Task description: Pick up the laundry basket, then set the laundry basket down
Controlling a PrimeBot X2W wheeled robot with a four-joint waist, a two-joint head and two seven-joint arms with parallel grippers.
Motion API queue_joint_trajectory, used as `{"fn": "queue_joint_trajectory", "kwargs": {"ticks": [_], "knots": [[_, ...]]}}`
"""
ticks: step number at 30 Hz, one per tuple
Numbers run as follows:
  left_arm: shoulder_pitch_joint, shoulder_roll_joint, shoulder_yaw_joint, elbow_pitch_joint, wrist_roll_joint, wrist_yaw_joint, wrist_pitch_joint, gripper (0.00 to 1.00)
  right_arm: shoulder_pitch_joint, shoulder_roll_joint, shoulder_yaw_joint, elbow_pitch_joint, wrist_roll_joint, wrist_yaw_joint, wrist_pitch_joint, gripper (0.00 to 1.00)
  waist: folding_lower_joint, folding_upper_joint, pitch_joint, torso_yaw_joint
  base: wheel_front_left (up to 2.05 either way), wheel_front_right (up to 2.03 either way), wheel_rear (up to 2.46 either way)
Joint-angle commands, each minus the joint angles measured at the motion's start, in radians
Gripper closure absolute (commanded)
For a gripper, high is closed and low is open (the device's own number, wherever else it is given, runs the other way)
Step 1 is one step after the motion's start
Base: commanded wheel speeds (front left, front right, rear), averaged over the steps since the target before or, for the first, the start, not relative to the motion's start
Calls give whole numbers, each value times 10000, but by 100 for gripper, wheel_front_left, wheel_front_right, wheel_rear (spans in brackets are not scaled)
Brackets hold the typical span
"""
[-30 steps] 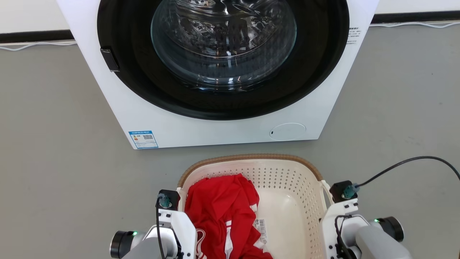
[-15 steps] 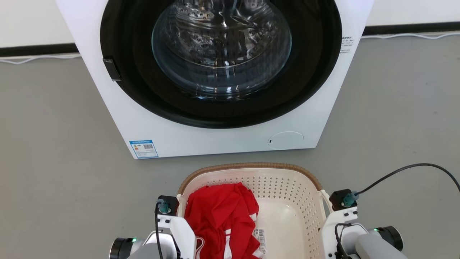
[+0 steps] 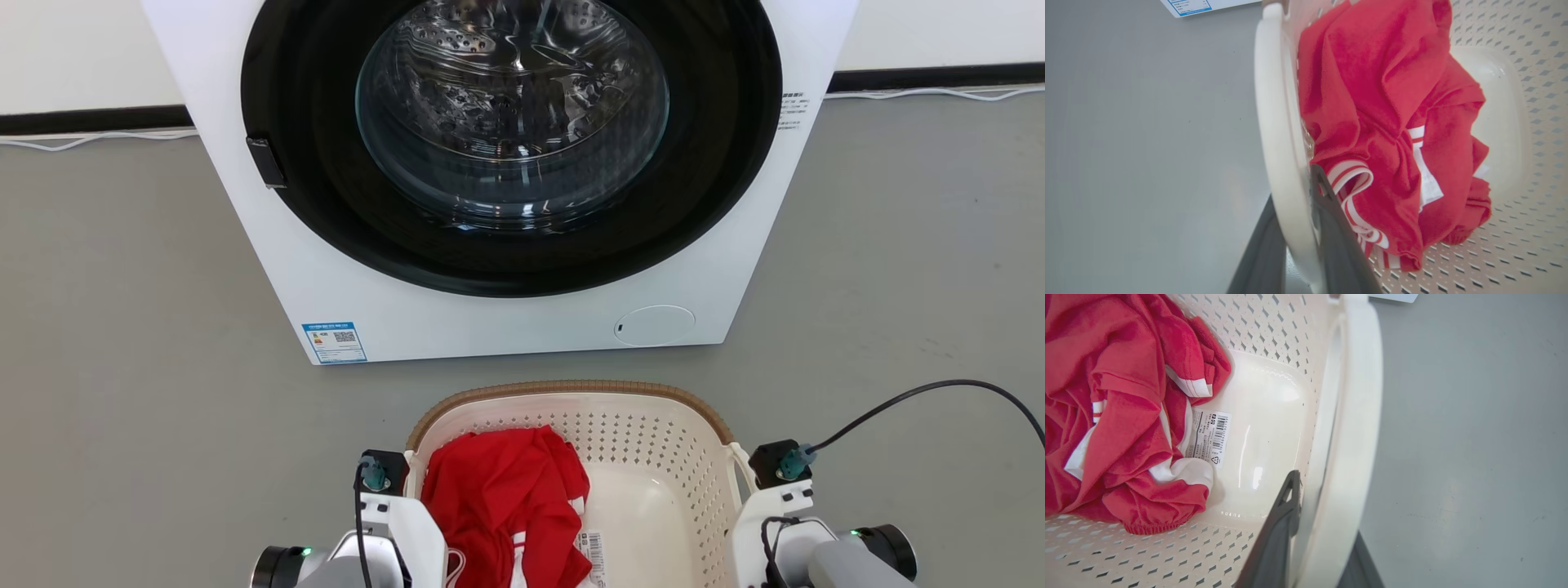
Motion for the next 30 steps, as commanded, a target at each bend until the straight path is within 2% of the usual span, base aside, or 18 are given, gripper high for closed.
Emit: {"fn": "queue_joint_trajectory", "kwargs": {"ticks": [1, 30], "knots": [[-286, 139, 117, -150, -30, 50, -81, 100, 25, 176, 310, -161, 2, 85, 31, 100, -1, 0, -9, 16, 0, 0, 0], [-456, 139, -453, -57, -482, 65, -18, 100, -39, 176, 356, -205, 43, 85, 94, 100, -1, 0, 79, 60, 0, 0, 0]]}}
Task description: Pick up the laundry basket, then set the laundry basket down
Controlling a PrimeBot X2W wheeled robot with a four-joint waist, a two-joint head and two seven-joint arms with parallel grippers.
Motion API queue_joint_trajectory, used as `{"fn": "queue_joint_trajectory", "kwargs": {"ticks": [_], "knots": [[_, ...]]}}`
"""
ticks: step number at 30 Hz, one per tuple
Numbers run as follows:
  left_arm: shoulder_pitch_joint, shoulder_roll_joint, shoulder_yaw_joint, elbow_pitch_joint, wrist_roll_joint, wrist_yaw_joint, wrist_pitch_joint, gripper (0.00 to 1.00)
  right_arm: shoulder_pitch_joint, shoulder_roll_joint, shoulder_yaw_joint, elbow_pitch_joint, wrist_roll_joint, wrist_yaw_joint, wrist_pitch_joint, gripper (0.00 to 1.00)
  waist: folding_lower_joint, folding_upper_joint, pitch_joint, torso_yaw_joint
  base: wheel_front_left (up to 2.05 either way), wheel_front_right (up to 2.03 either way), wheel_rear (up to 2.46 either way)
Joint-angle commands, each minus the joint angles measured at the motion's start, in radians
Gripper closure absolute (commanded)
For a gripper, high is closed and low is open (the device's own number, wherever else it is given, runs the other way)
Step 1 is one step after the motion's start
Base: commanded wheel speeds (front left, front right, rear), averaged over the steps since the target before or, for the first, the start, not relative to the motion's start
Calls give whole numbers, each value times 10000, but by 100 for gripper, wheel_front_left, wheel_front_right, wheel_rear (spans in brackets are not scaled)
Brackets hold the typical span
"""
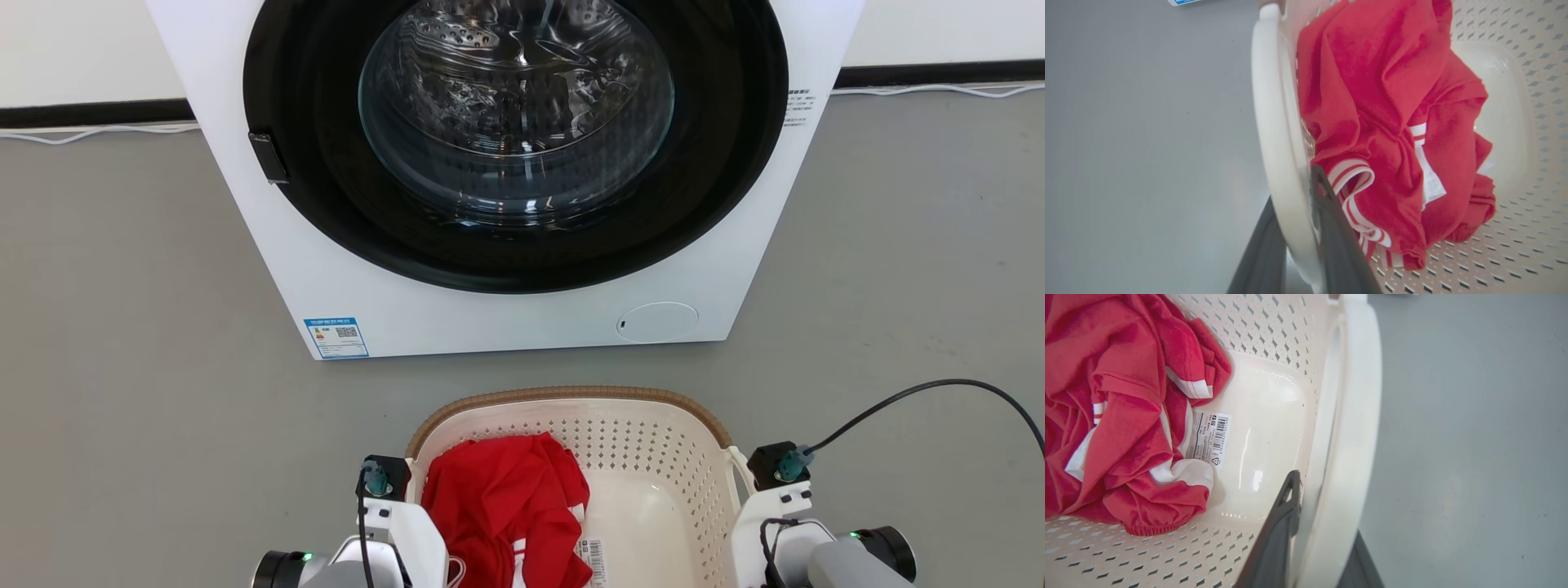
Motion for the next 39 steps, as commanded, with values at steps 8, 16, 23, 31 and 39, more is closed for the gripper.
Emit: {"fn": "queue_joint_trajectory", "kwargs": {"ticks": [8, 16, 23, 31, 39], "knots": [[-525, 129, 42, -19, -161, 49, -162, 100, -88, 170, 266, -191, 71, 85, -53, 100, 0, -1, 97, -1, 0, 0, 0], [-744, 129, -21, -8, -252, 88, -293, 100, -268, 170, 313, -286, 145, 85, -242, 100, 0, -1, 428, 4, 0, 0, 0], [-1122, 129, -25, 52, -279, 185, -516, 100, -512, 170, 295, -369, 191, 85, -588, 100, 0, -1, 1002, 21, 0, 0, 0], [-1896, 129, 26, 235, -247, 284, -983, 100, -1139, 170, 114, -386, 281, 85, -1428, 100, 0, -1, 2333, 71, 0, 0, 0], [-3042, 220, 33, 436, -34, 349, -1652, 100, -2194, 170, -104, -204, 336, 85, -2511, 100, 0, -1, 4092, 209, 0, 0, 0]]}}
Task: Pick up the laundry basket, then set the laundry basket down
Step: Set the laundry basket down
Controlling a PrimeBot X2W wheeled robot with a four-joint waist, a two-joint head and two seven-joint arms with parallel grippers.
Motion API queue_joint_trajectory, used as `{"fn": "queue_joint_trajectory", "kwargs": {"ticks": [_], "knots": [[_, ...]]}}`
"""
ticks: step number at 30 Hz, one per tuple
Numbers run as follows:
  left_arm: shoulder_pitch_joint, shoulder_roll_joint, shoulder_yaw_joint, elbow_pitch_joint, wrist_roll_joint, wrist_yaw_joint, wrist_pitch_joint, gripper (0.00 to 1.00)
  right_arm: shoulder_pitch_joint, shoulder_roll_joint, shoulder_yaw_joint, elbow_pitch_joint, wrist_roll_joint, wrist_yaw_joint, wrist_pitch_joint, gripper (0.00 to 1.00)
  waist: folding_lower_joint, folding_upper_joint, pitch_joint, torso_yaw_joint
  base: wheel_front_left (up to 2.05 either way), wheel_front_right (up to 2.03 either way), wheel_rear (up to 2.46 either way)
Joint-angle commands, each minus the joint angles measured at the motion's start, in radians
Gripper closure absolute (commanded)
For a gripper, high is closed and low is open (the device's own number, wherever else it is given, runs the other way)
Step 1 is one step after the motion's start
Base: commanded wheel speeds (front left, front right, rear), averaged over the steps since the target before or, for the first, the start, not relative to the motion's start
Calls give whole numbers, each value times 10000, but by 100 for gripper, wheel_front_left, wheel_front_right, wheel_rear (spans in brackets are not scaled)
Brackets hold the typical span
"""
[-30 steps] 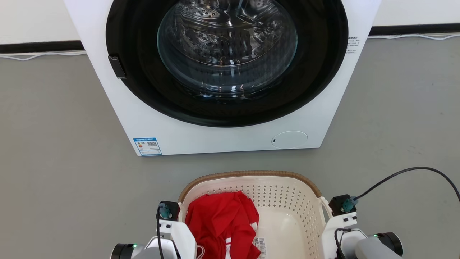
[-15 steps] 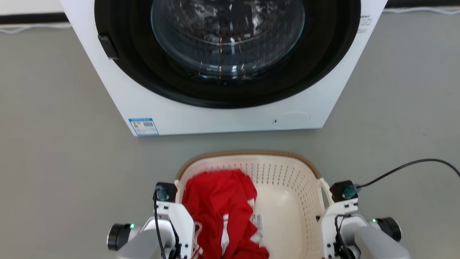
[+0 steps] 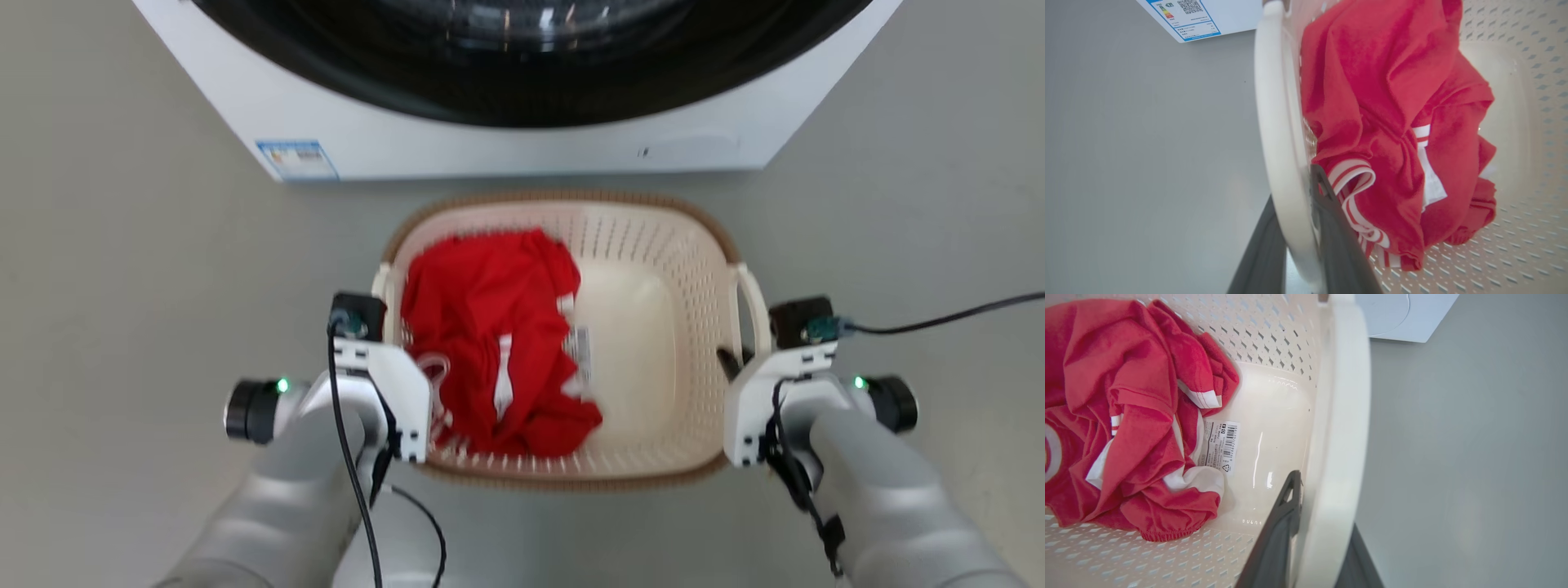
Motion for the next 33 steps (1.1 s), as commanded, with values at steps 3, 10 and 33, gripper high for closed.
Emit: {"fn": "queue_joint_trajectory", "kwargs": {"ticks": [3, 10, 33], "knots": [[-857, 241, 162, 11, 182, 147, -326, 100, -506, 216, 185, -78, 31, 87, -580, 100, 0, 0, 1336, 145, 0, 0, 0], [-1831, 300, 296, 91, 238, 294, -971, 100, -1491, 216, 85, 303, -135, 87, -1301, 100, 0, 0, 2710, 346, 0, 0, 0], [-3551, 238, 452, 202, 406, 157, -1829, 100, -3268, 216, -1674, 1118, -1534, 87, -2732, 100, 0, 0, 4747, 673, 0, 0, 0]]}}
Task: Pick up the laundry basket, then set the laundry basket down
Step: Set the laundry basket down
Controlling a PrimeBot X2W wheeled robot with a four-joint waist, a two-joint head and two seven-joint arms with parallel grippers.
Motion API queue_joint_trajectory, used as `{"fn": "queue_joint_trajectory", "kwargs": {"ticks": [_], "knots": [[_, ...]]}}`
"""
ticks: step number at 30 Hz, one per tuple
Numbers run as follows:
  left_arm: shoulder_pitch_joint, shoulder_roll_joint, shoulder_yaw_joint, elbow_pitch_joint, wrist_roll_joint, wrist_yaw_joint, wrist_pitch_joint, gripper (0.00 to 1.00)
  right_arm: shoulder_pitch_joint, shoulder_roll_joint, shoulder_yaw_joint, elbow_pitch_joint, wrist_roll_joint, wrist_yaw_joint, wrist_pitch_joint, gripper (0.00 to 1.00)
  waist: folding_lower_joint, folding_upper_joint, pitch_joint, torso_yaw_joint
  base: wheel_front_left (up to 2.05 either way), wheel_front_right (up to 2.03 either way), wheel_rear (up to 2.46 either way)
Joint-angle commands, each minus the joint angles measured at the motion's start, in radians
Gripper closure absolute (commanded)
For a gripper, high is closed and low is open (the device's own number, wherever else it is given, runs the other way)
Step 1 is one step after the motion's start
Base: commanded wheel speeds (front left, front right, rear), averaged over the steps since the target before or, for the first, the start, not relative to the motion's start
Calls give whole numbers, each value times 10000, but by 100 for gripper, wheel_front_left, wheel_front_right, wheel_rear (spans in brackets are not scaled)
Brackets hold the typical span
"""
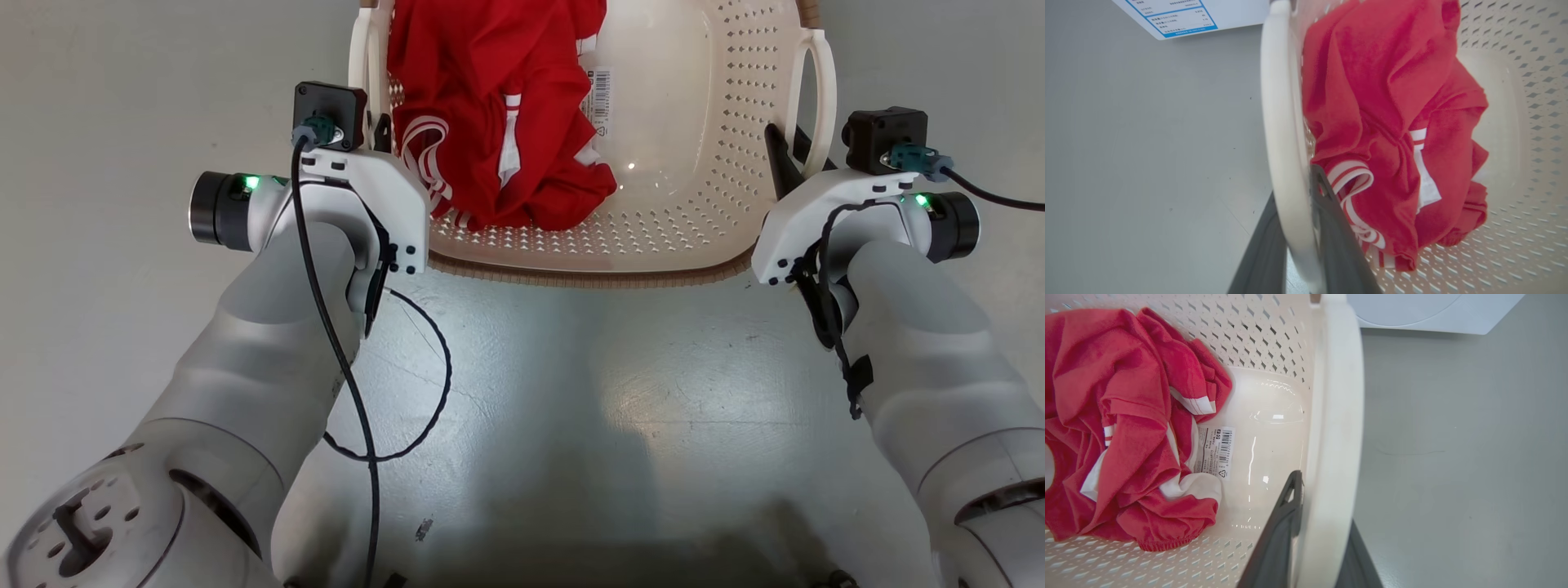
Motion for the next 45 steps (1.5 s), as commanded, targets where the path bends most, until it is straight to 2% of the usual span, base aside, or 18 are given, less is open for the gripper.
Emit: {"fn": "queue_joint_trajectory", "kwargs": {"ticks": [1, 19, 42, 43, 44, 45], "knots": [[-236, 254, 103, 8, 91, 18, -142, 100, 204, 239, 154, -78, -214, 73, -183, 100, 0, 0, 39, -12, 0, 0, 0], [-490, 259, 129, 91, 72, -1, -189, 100, 7, 239, -669, -47, -851, 73, -268, 100, 0, 0, 496, -11, 0, 0, 0], [-518, 254, 92, 125, 0, 9, -201, 100, 34, 239, -1187, -40, -1284, 73, -272, 100, 0, 0, 726, -116, 0, 0, 0], [-516, 257, 86, 126, 1, 9, -201, 100, 58, 239, -1201, -40, -1294, 73, -272, 95, 0, 0, 715, -113, 0, 0, 0], [-525, 262, 79, 126, 6, 20, -202, 68, 78, 239, -1218, -39, -1305, 73, -270, 64, 0, 0, 706, -109, 0, 0, 0], [-534, 266, 82, 127, 2, 33, -202, 49, 90, 239, -1235, -39, -1318, 73, -270, 45, 0, 0, 698, -104, 0, 0, 0]]}}
